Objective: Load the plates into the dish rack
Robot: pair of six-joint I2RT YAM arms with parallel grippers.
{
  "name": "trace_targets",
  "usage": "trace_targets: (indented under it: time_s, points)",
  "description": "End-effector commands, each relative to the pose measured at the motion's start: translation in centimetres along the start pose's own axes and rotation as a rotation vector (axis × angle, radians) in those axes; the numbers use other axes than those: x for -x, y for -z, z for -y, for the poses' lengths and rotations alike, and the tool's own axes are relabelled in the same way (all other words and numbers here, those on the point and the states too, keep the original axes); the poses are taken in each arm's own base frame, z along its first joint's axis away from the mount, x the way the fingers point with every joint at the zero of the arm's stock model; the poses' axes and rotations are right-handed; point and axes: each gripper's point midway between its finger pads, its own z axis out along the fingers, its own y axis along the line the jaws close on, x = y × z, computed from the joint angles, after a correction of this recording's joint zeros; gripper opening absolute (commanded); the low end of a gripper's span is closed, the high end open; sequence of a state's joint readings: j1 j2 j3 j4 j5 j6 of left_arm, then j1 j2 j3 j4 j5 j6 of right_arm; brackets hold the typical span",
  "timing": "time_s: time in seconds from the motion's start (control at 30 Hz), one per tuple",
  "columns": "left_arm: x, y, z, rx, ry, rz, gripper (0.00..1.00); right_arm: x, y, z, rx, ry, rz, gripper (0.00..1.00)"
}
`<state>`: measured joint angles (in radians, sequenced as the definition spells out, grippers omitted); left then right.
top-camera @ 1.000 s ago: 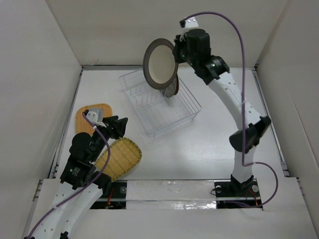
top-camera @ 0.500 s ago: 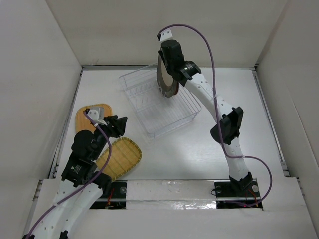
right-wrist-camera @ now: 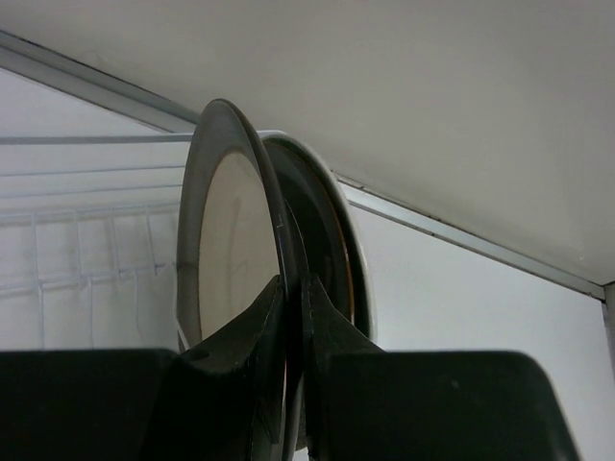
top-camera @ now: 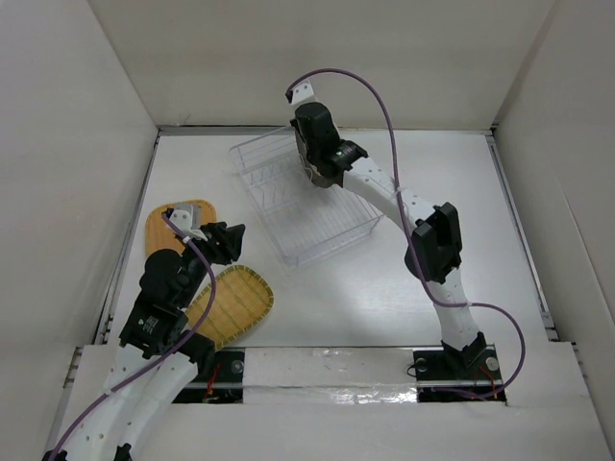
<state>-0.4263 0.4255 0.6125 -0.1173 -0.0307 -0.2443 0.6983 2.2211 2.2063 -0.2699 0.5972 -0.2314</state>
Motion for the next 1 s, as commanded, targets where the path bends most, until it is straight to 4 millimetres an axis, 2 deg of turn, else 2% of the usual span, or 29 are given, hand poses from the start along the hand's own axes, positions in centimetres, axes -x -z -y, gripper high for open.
trace_targets:
  time_s: [0.0,0.1,0.13,0.17,0.2,0.23,0.33,0.47,0.5,0.53,0.6,0.7,0.73,0.87,0.97]
  points:
    - [0.9,-0.2,0.3,-0.01,-0.004,0.03,0.45,2.2,1.0,0.3,-0.016,-0.087,0.074,0.0]
    - [0.8,-0.3,0.2,-0.004,-0.003,0.027,0.45,1.7,1.3,1.7,-0.047,-0.101,0.063,0.0]
    - [0.8,-0.3,0.3,-0.005,-0.003,0.027,0.45,2.4,1.6,2.9,-0.043,-0.125,0.082,0.0]
    - [0.8,-0.3,0.3,-0.005,-0.002,0.025,0.45,1.3,1.5,2.8,-0.028,-0.134,0.064,0.0]
    - [0.8,-0.3,0.3,-0.007,-0.003,0.026,0.45,1.2,1.6,3.2,-0.016,-0.144,0.066,0.0]
    - [0.7,-0.4,0.3,-0.005,-0.004,0.02,0.44,1.5,1.9,2.4,0.037,-0.147,0.083,0.0]
    - [0.5,-0.6,0.2,-0.002,-0.006,0.01,0.44,0.3,2.2,1.9,0.069,-0.127,0.054,0.01]
    - [0.5,-0.8,-0.4,0.019,-0.004,0.009,0.44,-1.8,1.1,0.8,0.131,-0.196,-0.027,0.01]
    - [0.6,-0.8,-0.4,0.015,-0.004,0.012,0.44,-2.4,0.4,0.8,0.155,-0.218,-0.049,0.04]
    - [0.6,-0.8,-0.3,0.008,-0.003,0.008,0.44,-2.8,0.7,-0.7,0.231,-0.234,-0.066,0.07]
    - [0.5,-1.0,-0.4,0.014,-0.006,0.005,0.44,-3.2,0.6,-1.0,0.257,-0.296,-0.078,0.17]
    - [0.2,-1.2,-0.6,0.027,-0.009,-0.01,0.44,-3.8,0.8,-1.9,0.292,-0.308,-0.078,0.26]
    - [0.1,-1.3,-0.7,0.031,-0.009,-0.013,0.44,-3.8,0.8,-2.1,0.304,-0.306,-0.075,0.26]
    - [0.0,-1.4,-0.8,0.039,-0.01,-0.019,0.44,-3.7,1.9,-5.3,0.36,-0.247,-0.077,0.27]
    - [-0.2,-1.5,-0.9,0.045,-0.01,-0.027,0.43,-4.8,1.5,-5.4,0.307,-0.248,-0.124,0.27]
